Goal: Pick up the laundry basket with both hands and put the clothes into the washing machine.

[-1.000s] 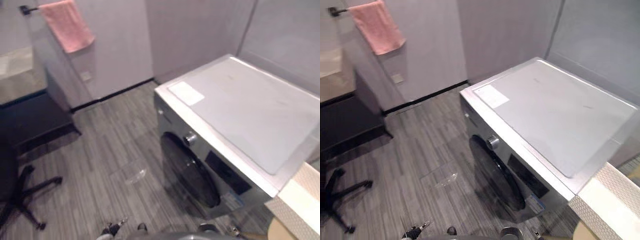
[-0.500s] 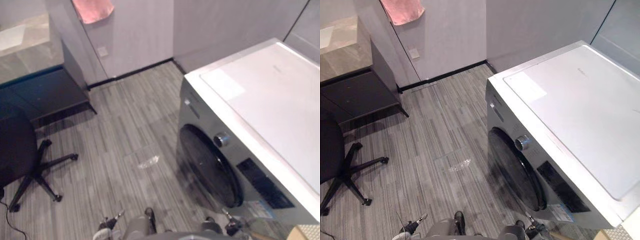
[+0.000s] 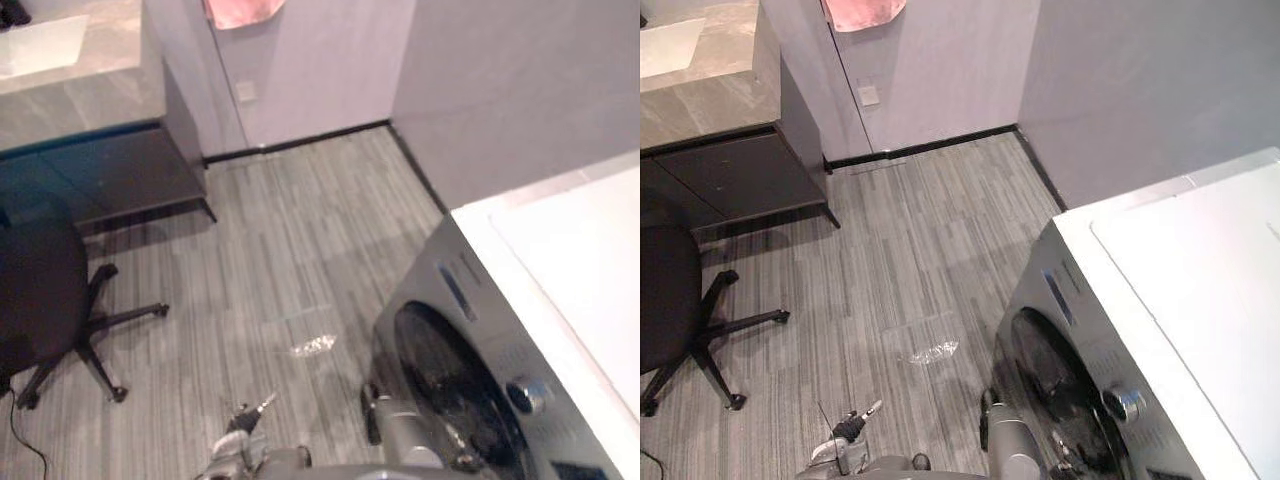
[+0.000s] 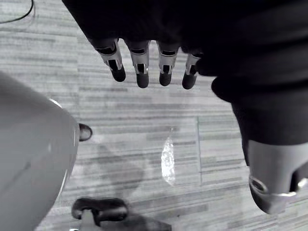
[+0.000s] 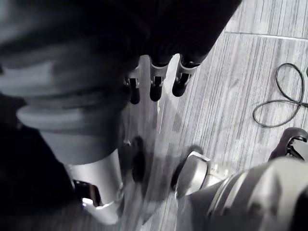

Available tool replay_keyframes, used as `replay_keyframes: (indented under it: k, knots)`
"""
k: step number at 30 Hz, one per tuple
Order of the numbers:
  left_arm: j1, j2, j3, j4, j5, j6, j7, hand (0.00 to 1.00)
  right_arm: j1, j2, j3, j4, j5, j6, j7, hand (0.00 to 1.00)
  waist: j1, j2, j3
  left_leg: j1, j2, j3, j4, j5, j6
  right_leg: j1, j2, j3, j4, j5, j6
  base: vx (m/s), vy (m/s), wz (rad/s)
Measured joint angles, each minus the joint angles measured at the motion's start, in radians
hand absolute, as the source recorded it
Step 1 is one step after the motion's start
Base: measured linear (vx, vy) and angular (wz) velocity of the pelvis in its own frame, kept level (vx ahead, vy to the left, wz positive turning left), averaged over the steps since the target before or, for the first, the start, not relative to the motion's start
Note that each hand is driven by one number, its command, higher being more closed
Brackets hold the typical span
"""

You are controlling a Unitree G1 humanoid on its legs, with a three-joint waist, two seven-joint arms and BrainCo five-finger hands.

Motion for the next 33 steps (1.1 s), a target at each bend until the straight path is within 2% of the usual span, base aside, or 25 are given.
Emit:
replay_keyframes:
  k: [1, 2, 3, 5, 6, 8, 10, 13, 17, 18, 19, 20, 21, 22, 23, 25, 27, 29, 33]
  knots:
    - [-0.001, 0.001, 0.011, -0.001, 0.000, -0.001, -0.001, 0.00, 0.005, 0.000, -0.007, 0.014, 0.014, 0.032, 0.004, 0.00, 0.001, 0.002, 0.003, 0.011, 0.006, 0.000, 0.004, -0.014, -0.018, 0.012, -0.003, -0.016, -0.005, 0.062, -0.016, 0.35, -0.218, 0.08]
    - [-0.011, -0.019, 0.040, -0.002, 0.001, 0.000, -0.004, 0.00, 0.007, -0.028, -0.019, 0.039, 0.016, 0.078, 0.012, 0.00, -0.001, 0.028, 0.006, 0.007, 0.029, 0.013, 0.012, -0.010, -0.030, 0.016, 0.015, -0.031, 0.013, 0.047, -0.028, 0.24, -0.160, -0.02]
    - [-0.017, -0.035, 0.047, -0.007, 0.001, -0.001, -0.010, 0.00, 0.021, -0.030, -0.027, 0.044, 0.018, 0.087, 0.011, 0.00, -0.004, 0.037, 0.007, 0.015, 0.035, 0.018, 0.012, -0.005, -0.037, 0.015, 0.019, -0.037, 0.039, 0.020, -0.036, 0.30, -0.166, 0.06]
    - [-0.017, -0.053, 0.043, -0.011, 0.002, -0.001, -0.020, 0.00, 0.029, -0.029, -0.058, 0.045, 0.033, 0.095, -0.016, 0.00, -0.026, 0.038, 0.001, 0.062, 0.039, 0.015, -0.030, 0.029, -0.087, 0.016, 0.016, -0.048, 0.106, -0.036, -0.049, 0.27, -0.109, 0.12]
    - [-0.017, -0.053, 0.039, -0.013, 0.002, -0.001, -0.021, 0.00, 0.034, -0.030, -0.058, 0.046, 0.033, 0.095, -0.016, 0.00, -0.027, 0.039, -0.002, 0.067, 0.038, 0.015, -0.039, 0.036, -0.093, 0.015, 0.015, -0.048, 0.108, -0.042, -0.051, 0.18, -0.055, 0.02]
    - [-0.015, -0.034, 0.029, -0.018, 0.002, -0.001, -0.018, 0.00, 0.042, -0.029, -0.054, 0.048, 0.031, 0.095, -0.015, 0.00, -0.029, 0.034, -0.010, 0.055, 0.035, 0.008, -0.041, 0.062, -0.132, 0.015, 0.011, -0.050, 0.094, -0.046, -0.052, 0.14, -0.036, 0.06]
    - [0.004, -0.011, 0.026, -0.018, 0.001, 0.000, -0.011, 0.00, 0.048, -0.037, -0.053, 0.080, 0.031, 0.095, -0.015, 0.00, -0.036, 0.026, -0.046, 0.028, 0.030, -0.015, -0.036, 0.091, -0.158, 0.016, 0.002, -0.058, 0.064, -0.046, -0.053, 0.14, -0.020, 0.14]
    - [0.023, 0.012, -0.006, -0.016, 0.001, 0.001, -0.007, 0.00, 0.062, -0.037, -0.040, 0.094, 0.034, 0.093, -0.016, 0.00, -0.054, 0.016, -0.089, 0.008, 0.015, -0.014, -0.035, 0.135, -0.145, 0.022, -0.019, -0.066, 0.039, -0.044, -0.054, 0.16, 0.002, 0.17]
    - [0.011, 0.026, -0.091, -0.017, 0.001, -0.001, 0.006, 0.00, 0.087, -0.042, -0.018, 0.101, 0.035, 0.091, -0.016, 0.00, -0.055, 0.010, -0.108, 0.000, -0.010, 0.020, 0.053, 0.174, -0.131, 0.107, -0.062, -0.088, -0.013, -0.038, -0.055, 0.11, 0.039, 0.30]
    - [0.009, 0.029, -0.098, -0.017, 0.001, -0.003, 0.006, 0.00, 0.088, -0.042, 0.009, 0.107, 0.030, 0.073, -0.015, 0.00, -0.055, -0.015, -0.109, -0.027, -0.025, 0.022, 0.096, 0.164, -0.127, 0.124, -0.089, -0.092, -0.034, -0.035, -0.051, 0.04, 0.083, 0.47]
    - [0.007, 0.031, -0.113, -0.016, 0.001, -0.005, 0.005, 0.00, 0.093, -0.039, 0.034, 0.109, 0.009, 0.039, -0.014, 0.00, -0.060, -0.018, -0.115, -0.047, -0.019, 0.067, 0.067, 0.112, -0.072, 0.148, -0.122, -0.104, -0.053, -0.027, -0.041, -0.02, 0.087, 0.80]
    - [0.005, 0.032, -0.131, -0.017, 0.001, -0.007, 0.007, 0.00, 0.099, -0.048, 0.049, 0.110, -0.013, 0.013, -0.009, 0.00, -0.074, -0.013, -0.117, -0.069, 0.003, 0.125, -0.043, 0.170, -0.059, 0.157, -0.132, -0.127, -0.048, -0.022, -0.032, -0.04, 0.094, 0.88]
    - [0.006, 0.036, -0.133, -0.016, 0.001, -0.006, 0.008, 0.00, 0.098, -0.054, 0.051, 0.110, -0.021, 0.009, -0.007, 0.00, -0.078, -0.005, -0.119, -0.096, 0.017, 0.140, -0.061, 0.234, -0.075, 0.160, -0.123, -0.136, -0.045, -0.025, -0.027, -0.06, 0.127, 0.45]
    - [0.018, 0.057, -0.141, -0.017, 0.001, -0.006, 0.010, 0.00, 0.085, -0.047, 0.076, 0.111, -0.046, -0.003, -0.009, 0.00, -0.066, -0.016, -0.134, -0.083, 0.004, 0.142, -0.059, 0.224, -0.077, 0.156, -0.127, -0.101, -0.047, -0.032, -0.015, -0.07, 0.156, 0.17]
    - [0.038, 0.083, -0.142, -0.014, 0.001, -0.002, 0.011, 0.00, 0.077, -0.037, 0.108, 0.110, -0.056, -0.015, -0.001, 0.00, -0.075, -0.035, -0.144, -0.092, -0.003, 0.124, -0.071, 0.224, -0.077, 0.156, -0.128, -0.069, -0.065, -0.039, -0.004, -0.08, 0.143, 0.10]
    - [0.033, 0.108, -0.145, -0.014, 0.001, -0.001, 0.012, 0.00, 0.071, -0.025, 0.098, 0.112, -0.064, -0.022, 0.007, 0.00, -0.079, -0.050, -0.147, -0.102, -0.006, 0.093, -0.105, 0.224, -0.077, 0.156, -0.122, -0.074, -0.079, -0.031, 0.007, -0.12, 0.083, 0.61]
    - [0.030, 0.122, -0.172, -0.014, 0.002, -0.002, 0.012, 0.00, 0.070, -0.024, 0.092, 0.117, -0.064, -0.022, 0.015, 0.00, -0.079, -0.048, -0.146, -0.111, -0.011, 0.074, -0.152, 0.231, -0.067, 0.154, -0.120, -0.094, -0.094, -0.021, 0.015, -0.15, 0.061, 0.67]
    - [0.034, 0.118, -0.184, -0.009, 0.006, -0.001, 0.011, 0.00, 0.068, -0.028, 0.094, 0.117, -0.066, -0.022, 0.028, 0.00, -0.080, -0.044, -0.143, -0.106, -0.017, 0.061, -0.213, 0.260, -0.033, 0.152, -0.118, -0.100, -0.111, -0.009, 0.013, -0.16, 0.028, 0.40]
    - [0.068, 0.114, -0.197, 0.021, 0.041, 0.001, 0.010, 0.00, 0.061, -0.039, 0.133, 0.108, -0.084, -0.044, 0.026, 0.00, -0.077, -0.044, -0.137, -0.103, -0.023, 0.086, -0.250, 0.273, -0.028, 0.151, -0.110, -0.052, -0.160, 0.017, 0.017, -0.12, 0.015, -0.10]
